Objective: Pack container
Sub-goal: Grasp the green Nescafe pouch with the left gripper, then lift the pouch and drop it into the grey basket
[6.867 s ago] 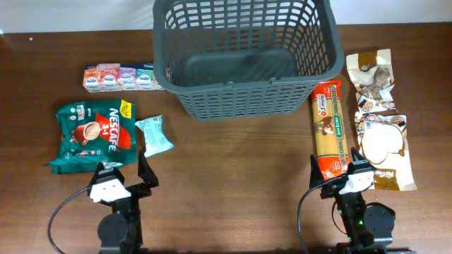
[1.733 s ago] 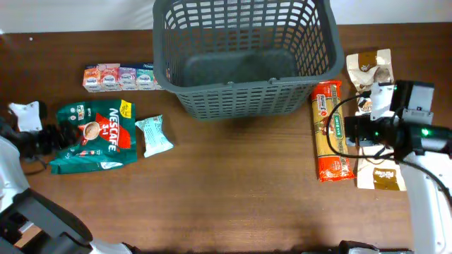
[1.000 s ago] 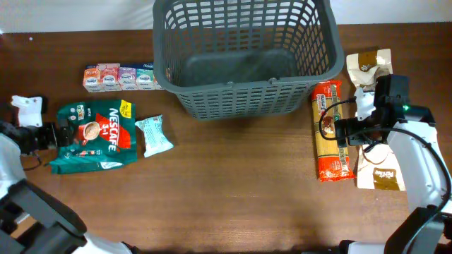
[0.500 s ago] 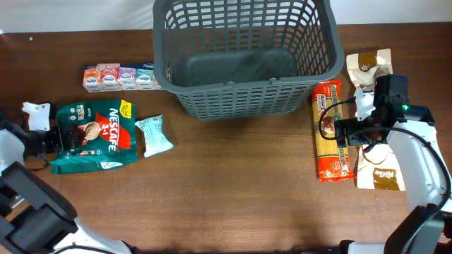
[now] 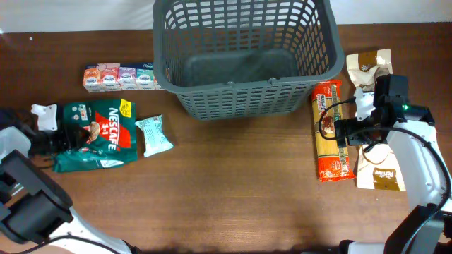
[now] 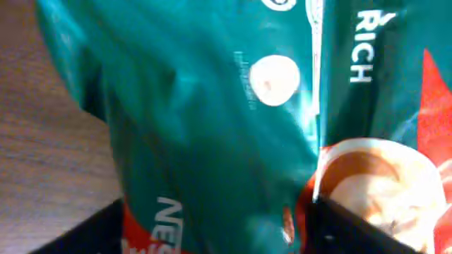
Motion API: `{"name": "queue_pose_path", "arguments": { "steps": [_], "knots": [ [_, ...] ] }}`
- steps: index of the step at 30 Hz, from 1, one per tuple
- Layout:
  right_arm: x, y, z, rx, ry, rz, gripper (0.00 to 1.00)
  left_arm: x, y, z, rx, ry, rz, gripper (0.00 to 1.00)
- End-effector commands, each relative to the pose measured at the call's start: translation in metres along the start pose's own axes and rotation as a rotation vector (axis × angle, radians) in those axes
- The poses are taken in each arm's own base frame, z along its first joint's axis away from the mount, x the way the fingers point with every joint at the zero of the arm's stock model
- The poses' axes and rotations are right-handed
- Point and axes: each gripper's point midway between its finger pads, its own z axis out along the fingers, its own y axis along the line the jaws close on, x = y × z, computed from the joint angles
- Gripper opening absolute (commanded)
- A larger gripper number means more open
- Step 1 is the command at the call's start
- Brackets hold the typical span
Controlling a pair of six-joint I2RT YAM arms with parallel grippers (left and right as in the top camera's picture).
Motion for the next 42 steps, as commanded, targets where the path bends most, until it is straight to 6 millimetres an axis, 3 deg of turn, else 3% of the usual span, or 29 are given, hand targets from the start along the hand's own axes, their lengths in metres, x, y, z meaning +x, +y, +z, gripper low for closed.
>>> {"name": "queue_pose_path", "arguments": {
  "steps": [1, 9, 15, 19, 24, 33, 38, 42],
  "knots": [
    [-0.008, -0.003, -0.003, -0.003, -0.020, 0.001, 0.99, 0.016, -0.008, 0.030, 0.045, 0.070, 0.000, 0.52],
    [-0.008, -0.003, -0.003, -0.003, -0.021, 0.000, 0.99, 0.011, -0.023, 0.034, 0.139, 0.031, -0.010, 0.02],
    [-0.008, -0.003, -0.003, -0.003, -0.021, 0.001, 0.99, 0.001, -0.021, 0.028, 0.142, 0.007, -0.062, 0.02],
    [-0.008, -0.003, -0.003, -0.003, -0.020, 0.001, 0.99, -0.023, -0.021, 0.013, 0.171, -0.049, -0.126, 0.02],
    [-0.008, -0.003, -0.003, -0.003, -0.021, 0.000, 0.99, -0.070, -0.024, -0.029, 0.243, -0.157, -0.146, 0.02],
    [-0.008, -0.003, -0.003, -0.003, -0.021, 0.000, 0.99, -0.144, -0.038, -0.123, 0.187, -0.277, -0.049, 0.02],
    [-0.008, -0.003, -0.003, -0.003, -0.021, 0.000, 0.99, -0.170, -0.067, -0.175, 0.171, -0.331, 0.014, 0.02],
    [-0.008, -0.003, -0.003, -0.003, -0.021, 0.001, 0.99, -0.183, -0.105, -0.218, 0.167, -0.367, 0.078, 0.02]
  ]
}}
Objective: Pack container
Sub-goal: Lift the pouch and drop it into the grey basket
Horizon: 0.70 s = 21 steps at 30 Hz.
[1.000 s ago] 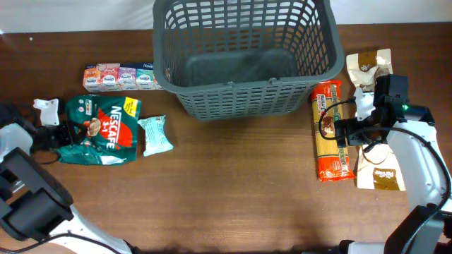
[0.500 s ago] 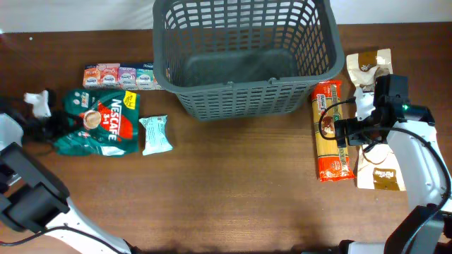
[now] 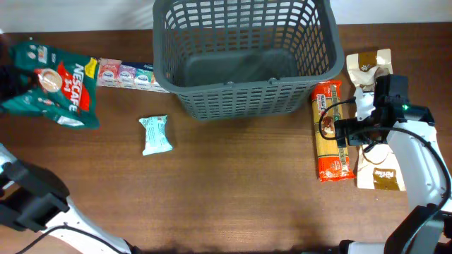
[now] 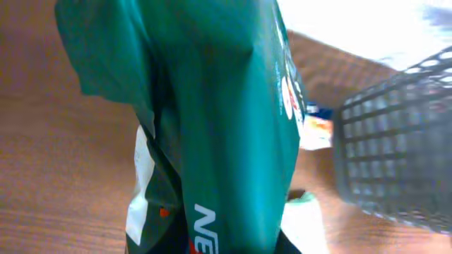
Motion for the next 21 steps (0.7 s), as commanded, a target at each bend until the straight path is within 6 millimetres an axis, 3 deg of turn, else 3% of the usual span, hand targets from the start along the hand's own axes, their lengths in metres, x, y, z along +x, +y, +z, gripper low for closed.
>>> {"name": "queue_pose_path", "arguments": {
  "steps": [1, 12, 15, 21],
  "knots": [
    [-0.008, -0.003, -0.003, -0.003, -0.021, 0.000, 0.99, -0.039, -0.061, -0.037, 0.082, -0.126, 0.117, 0.02],
    [-0.008, -0.003, -0.003, -0.003, -0.020, 0.000, 0.99, -0.078, -0.224, -0.121, 0.123, -0.398, 0.578, 0.02],
    [-0.008, -0.003, -0.003, -0.003, -0.020, 0.000, 0.99, -0.076, -0.268, -0.133, 0.152, -0.463, 0.752, 0.02],
    [-0.008, -0.003, -0.003, -0.003, -0.021, 0.001, 0.99, -0.070, -0.331, -0.139, 0.240, -0.534, 0.930, 0.02]
  ]
}}
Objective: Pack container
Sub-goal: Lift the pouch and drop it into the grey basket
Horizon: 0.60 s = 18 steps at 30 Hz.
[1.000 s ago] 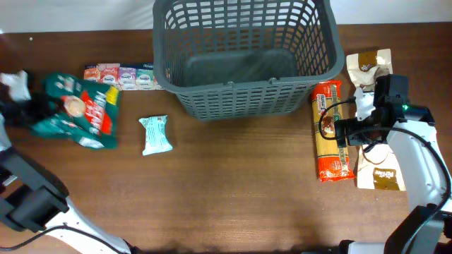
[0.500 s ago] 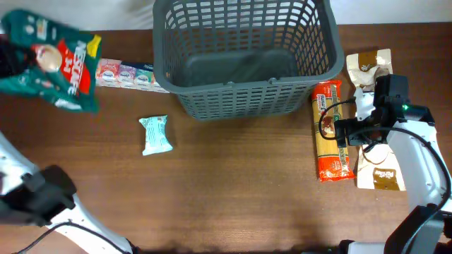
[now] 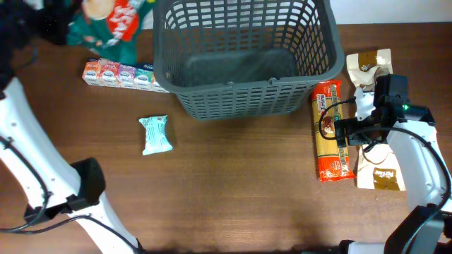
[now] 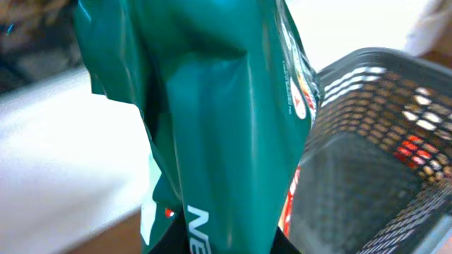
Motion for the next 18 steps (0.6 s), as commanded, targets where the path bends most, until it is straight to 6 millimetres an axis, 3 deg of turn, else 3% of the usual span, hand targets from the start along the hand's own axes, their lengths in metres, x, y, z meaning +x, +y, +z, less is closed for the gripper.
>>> {"name": "queue_pose_path", "arguments": {
  "steps": [1, 10, 14, 18],
  "knots": [
    [-0.007, -0.003, -0.003, -0.003, -0.020, 0.001, 0.99, -0.047, -0.051, -0.017, 0.080, -0.139, 0.224, 0.02],
    [-0.007, -0.003, -0.003, -0.003, -0.020, 0.000, 0.99, -0.071, -0.146, 0.008, 0.296, -0.267, 0.650, 0.02],
    [-0.007, -0.003, -0.003, -0.003, -0.020, 0.001, 0.99, -0.068, -0.167, 0.025, 0.351, -0.280, 0.740, 0.02],
    [-0.007, -0.003, -0.003, -0.003, -0.020, 0.000, 0.99, -0.057, -0.165, 0.058, 0.374, -0.238, 0.727, 0.02]
  ]
}}
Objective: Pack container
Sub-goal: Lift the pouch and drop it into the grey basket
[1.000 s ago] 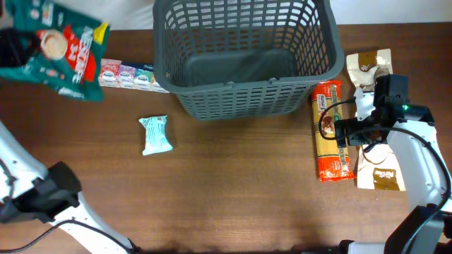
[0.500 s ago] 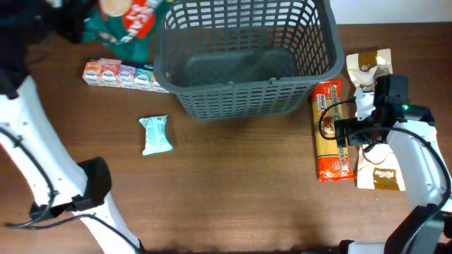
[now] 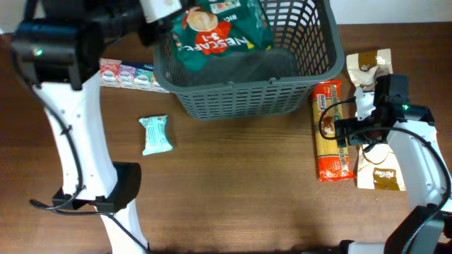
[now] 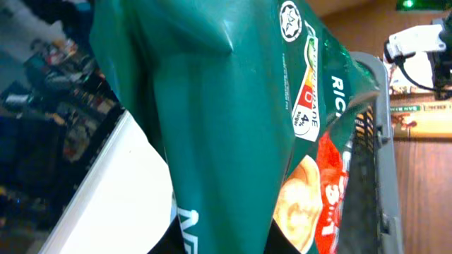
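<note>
A green Nescafé 3-in-1 bag (image 3: pixel 219 32) hangs over the left half of the grey mesh basket (image 3: pixel 244 102) at the back of the table. My left gripper (image 3: pixel 169 25) is shut on the bag's left edge. In the left wrist view the bag (image 4: pixel 226 113) fills the frame, with my left gripper (image 4: pixel 222 243) pinching it at the bottom and the basket rim (image 4: pixel 378 127) to the right. My right gripper (image 3: pixel 344 132) sits low over a red spaghetti packet (image 3: pixel 332 152); how its jaws stand is hidden.
A row of small cartons (image 3: pixel 127 74) lies left of the basket. A pale green snack packet (image 3: pixel 155 134) lies in front of them. Two cream pouches (image 3: pixel 367 63) (image 3: pixel 381 176) lie at the right edge, beside the spaghetti.
My left gripper has carried the green bag from above the table's back left corner to over the basket's left half. The right arm has not moved.
The green bag lay flat on the table at the left with my left gripper on it. Then it was lifted at the far left, then high over the back left corner, and now it hangs over the basket. The right arm stayed on the spaghetti throughout.
</note>
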Motion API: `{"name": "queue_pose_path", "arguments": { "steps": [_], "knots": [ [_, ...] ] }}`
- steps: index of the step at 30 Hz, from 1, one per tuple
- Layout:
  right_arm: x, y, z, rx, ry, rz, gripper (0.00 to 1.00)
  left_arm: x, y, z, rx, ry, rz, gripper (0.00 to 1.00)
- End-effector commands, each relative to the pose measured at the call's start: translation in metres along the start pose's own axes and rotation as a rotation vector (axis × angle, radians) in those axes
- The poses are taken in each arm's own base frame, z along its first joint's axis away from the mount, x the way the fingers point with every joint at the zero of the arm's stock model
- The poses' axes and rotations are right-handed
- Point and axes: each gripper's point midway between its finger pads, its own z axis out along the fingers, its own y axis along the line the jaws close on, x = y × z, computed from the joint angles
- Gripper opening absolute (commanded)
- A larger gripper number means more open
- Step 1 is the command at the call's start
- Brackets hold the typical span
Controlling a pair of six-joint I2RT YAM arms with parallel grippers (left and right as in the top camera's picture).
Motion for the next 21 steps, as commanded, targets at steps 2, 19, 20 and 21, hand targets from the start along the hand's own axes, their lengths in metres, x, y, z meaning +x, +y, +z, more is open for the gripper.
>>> {"name": "queue_pose_path", "arguments": {
  "steps": [2, 19, 20, 21],
  "knots": [
    [-0.007, -0.003, -0.003, -0.004, -0.019, 0.000, 0.99, 0.006, 0.008, 0.011, -0.005, -0.012, 0.082, 0.02],
    [-0.007, -0.003, -0.003, -0.003, -0.019, 0.000, 0.99, 0.130, -0.020, 0.119, 0.121, 0.054, -0.162, 0.11],
    [-0.007, -0.003, -0.003, -0.004, -0.019, 0.000, 0.99, 0.133, -0.021, 0.121, 0.123, 0.057, -0.184, 0.18],
    [-0.007, -0.003, -0.003, -0.003, -0.019, 0.000, 0.99, 0.134, -0.022, 0.121, 0.123, 0.058, -0.193, 0.26]
  ]
}}
